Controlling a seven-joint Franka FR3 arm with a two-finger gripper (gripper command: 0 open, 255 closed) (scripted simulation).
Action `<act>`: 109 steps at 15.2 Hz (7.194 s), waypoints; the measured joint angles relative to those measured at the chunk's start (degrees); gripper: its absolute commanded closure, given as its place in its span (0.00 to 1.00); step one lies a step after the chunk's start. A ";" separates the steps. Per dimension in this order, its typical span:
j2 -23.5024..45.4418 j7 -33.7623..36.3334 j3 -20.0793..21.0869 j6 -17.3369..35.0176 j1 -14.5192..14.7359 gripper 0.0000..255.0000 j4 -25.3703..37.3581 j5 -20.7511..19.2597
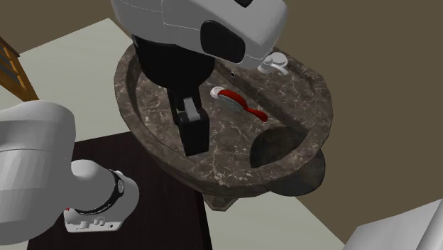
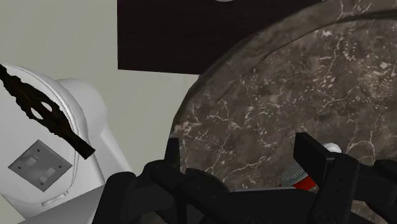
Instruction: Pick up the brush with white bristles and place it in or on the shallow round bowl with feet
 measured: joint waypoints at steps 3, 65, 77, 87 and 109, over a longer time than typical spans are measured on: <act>0.92 2.58 1.29 1.61 0.03 0.00 -1.07 1.30; 34.76 45.17 18.06 26.20 0.92 1.00 6.48 15.65; 33.26 43.37 15.83 18.08 -0.67 1.00 12.64 14.50; 37.85 31.58 8.27 14.25 -6.90 1.00 19.17 10.28; 43.77 26.23 6.06 24.32 -8.97 1.00 14.81 9.29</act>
